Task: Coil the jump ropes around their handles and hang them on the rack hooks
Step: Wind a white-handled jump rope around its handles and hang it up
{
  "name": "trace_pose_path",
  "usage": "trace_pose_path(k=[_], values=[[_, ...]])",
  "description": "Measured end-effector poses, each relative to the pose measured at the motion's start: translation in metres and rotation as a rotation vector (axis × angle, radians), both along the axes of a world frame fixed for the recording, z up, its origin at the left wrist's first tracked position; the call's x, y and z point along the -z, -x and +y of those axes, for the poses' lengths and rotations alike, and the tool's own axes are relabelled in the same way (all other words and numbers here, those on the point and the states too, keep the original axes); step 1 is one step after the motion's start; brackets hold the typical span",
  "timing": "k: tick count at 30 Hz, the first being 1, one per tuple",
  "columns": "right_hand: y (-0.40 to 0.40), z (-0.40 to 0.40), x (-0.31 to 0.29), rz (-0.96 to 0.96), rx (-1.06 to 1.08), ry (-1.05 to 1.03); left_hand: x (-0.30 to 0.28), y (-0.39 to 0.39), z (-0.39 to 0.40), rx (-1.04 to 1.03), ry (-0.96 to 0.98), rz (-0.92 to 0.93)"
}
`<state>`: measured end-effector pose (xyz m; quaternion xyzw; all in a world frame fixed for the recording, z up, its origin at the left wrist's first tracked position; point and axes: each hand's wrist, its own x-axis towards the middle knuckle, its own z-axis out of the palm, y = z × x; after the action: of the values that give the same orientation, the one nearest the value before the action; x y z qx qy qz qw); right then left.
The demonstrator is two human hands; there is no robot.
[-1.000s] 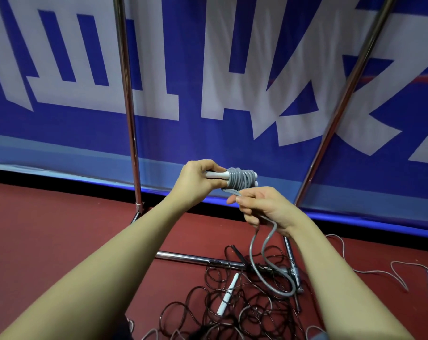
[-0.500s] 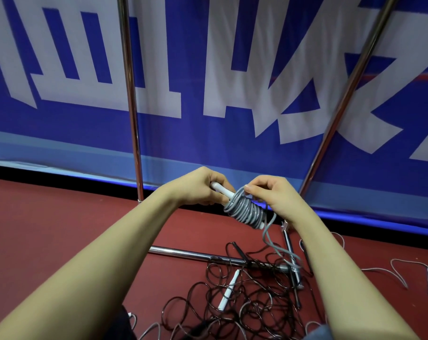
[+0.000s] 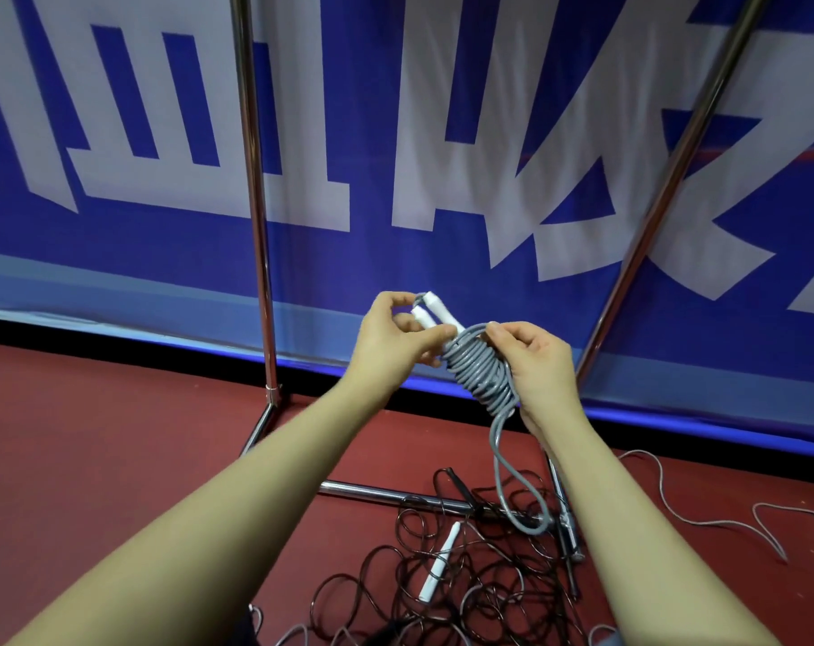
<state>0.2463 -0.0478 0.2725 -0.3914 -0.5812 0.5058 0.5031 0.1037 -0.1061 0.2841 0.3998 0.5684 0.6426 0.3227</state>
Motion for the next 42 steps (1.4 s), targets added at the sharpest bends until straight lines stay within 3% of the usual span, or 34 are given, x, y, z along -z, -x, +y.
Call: trace_pose_path(k=[3,8,11,15,18,25,31,37,42], values=[[0.005,0.000,0.002,0.081,0.110,0.008,0.007,-0.014,0.004,-0.184,-0.096,0.033],[0.008,0.003,0.004,0.170,0.176,0.012,0.018,-0.018,0.004,-0.092,-0.169,0.621],[0.009,0.001,0.004,0.217,0.094,0.043,0.026,-0.016,0.005,-0.025,-0.068,0.882],[0.010,-0.001,0.004,0.212,0.018,0.023,0.024,-0.007,0.005,-0.028,0.127,1.005],[0.010,-0.002,0.005,0.155,-0.064,-0.030,0.018,0.002,0.008,-0.036,0.156,1.100],[0.001,0.003,-0.004,0.051,-0.236,-0.020,0.010,0.011,0.008,-0.029,-0.061,0.981],[-0.010,0.010,-0.003,-0.018,-0.309,0.082,0.003,0.016,0.003,0.131,-0.105,0.690],[-0.010,0.005,-0.006,0.263,-0.429,0.154,-0.008,0.001,0.000,0.322,-0.094,0.216],[-0.011,0.003,-0.003,0.292,-0.332,0.191,-0.002,0.004,0.006,0.205,-0.110,0.521]])
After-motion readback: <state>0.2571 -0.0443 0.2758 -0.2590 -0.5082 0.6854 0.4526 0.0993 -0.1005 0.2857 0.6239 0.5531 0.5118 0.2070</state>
